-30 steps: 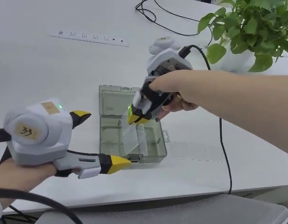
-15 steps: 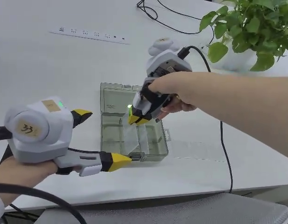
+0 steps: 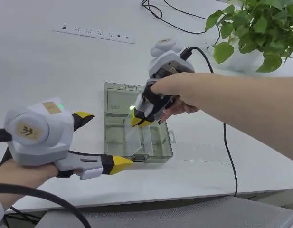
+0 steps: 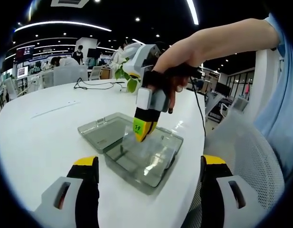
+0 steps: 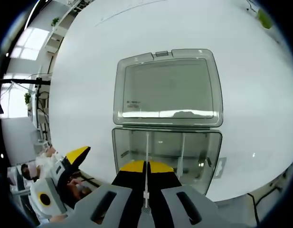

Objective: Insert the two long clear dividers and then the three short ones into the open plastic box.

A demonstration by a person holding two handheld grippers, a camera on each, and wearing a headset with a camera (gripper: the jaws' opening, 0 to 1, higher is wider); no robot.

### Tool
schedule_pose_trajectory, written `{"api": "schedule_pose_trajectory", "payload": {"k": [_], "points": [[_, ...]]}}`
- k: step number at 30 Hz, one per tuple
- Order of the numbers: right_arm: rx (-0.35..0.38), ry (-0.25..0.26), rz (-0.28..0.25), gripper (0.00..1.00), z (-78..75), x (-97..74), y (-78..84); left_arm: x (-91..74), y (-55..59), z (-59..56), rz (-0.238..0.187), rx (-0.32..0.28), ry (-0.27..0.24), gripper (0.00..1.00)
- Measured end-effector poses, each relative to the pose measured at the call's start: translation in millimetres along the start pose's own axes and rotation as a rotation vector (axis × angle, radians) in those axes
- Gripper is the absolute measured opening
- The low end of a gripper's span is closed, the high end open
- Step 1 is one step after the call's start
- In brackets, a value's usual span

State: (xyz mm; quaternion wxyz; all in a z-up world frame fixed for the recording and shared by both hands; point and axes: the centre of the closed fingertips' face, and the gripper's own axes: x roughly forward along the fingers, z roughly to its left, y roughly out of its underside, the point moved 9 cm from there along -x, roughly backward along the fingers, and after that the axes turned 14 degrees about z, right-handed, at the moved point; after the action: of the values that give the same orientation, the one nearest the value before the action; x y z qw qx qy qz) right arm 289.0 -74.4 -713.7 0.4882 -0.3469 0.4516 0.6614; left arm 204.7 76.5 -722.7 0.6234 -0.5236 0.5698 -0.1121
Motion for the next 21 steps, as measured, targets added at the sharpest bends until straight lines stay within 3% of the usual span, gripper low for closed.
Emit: {"api": "schedule_pose_trajectory", "payload": {"k": [4, 12, 21], "points": [[0.000, 0.003, 0.001, 0.02, -4.0, 0.5, -9.8, -0.5, 0.9, 0.7, 0.001, -0.006, 0.000, 0.90], [-0.016, 0.025, -0.005, 0.02, 6.4, 3.1, 6.5, 0.8, 1.5, 0.7, -0.001, -0.009, 0.006, 0.89], [-0.043, 0.051, -0.003, 0.02, 11.3, 4.3, 12.4, -0.4, 3.7, 2.5, -0.001, -0.016, 0.003, 0.88]]}}
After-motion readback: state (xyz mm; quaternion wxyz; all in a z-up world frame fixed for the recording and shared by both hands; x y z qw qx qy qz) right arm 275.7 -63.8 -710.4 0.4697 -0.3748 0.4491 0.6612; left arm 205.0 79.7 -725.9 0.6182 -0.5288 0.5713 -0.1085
